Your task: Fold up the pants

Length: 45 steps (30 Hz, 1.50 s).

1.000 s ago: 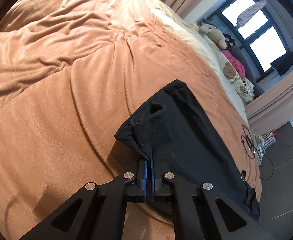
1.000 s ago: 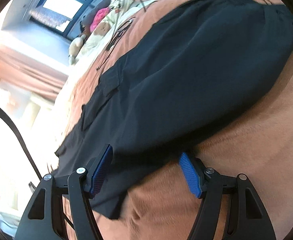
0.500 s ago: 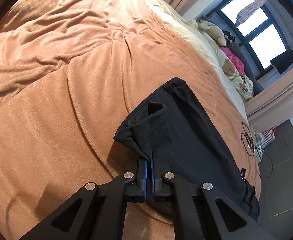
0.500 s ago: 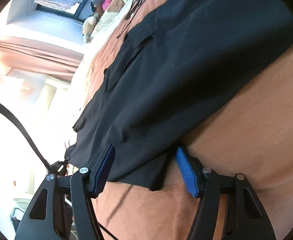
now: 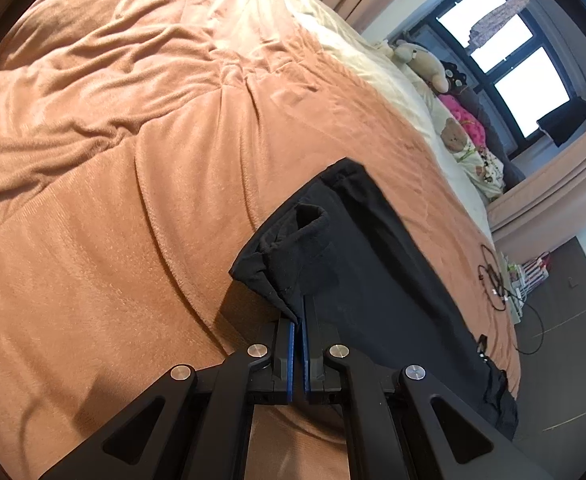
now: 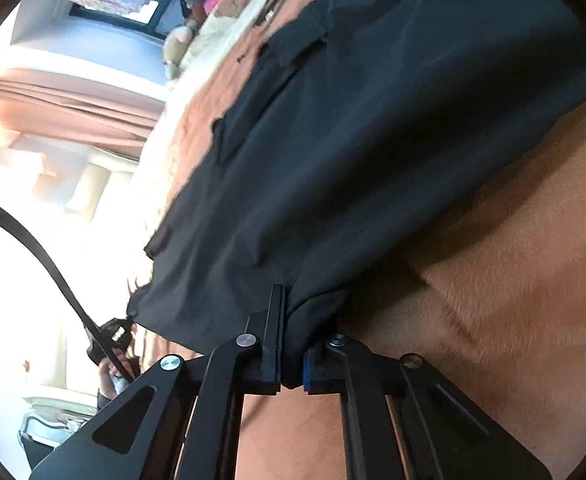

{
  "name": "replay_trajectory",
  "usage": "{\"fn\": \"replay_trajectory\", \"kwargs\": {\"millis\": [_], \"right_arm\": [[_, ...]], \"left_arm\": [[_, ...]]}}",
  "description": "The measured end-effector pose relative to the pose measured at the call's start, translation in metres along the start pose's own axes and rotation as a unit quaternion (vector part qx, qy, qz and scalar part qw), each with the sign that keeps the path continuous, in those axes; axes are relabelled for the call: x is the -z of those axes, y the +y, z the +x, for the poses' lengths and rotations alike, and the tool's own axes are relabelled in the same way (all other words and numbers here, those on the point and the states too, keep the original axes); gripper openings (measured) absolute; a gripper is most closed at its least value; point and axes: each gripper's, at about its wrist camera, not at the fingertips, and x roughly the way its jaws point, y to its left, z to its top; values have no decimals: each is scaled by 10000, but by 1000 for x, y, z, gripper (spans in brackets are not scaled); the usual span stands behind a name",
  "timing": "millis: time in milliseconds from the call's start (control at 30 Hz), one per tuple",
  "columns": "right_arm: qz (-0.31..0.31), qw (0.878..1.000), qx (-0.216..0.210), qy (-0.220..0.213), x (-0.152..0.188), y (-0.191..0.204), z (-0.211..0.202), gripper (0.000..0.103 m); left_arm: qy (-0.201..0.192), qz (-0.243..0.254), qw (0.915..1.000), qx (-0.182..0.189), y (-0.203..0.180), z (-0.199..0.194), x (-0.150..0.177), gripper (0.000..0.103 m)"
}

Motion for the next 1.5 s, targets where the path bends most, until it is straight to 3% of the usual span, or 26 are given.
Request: {"fn": "replay_trajectory", "kwargs": {"millis": [300, 867, 1300, 1500], "right_arm": [[-66, 9999, -96, -85, 10, 12, -19, 1], [-169, 9992, -47, 350, 54, 27, -39, 1], [-48, 9970, 315, 711, 50, 63, -35, 1], [-31, 9973, 270, 681, 58, 75, -27, 1]], "left_arm": [[-76, -90, 9999, 123, 8, -35, 7, 3], [-242, -653, 9974, 160, 97, -134, 60, 3], [-324, -994, 9942, 243, 153, -185, 87, 3], [-361, -1118, 9929, 208, 177, -200, 90, 3]]}}
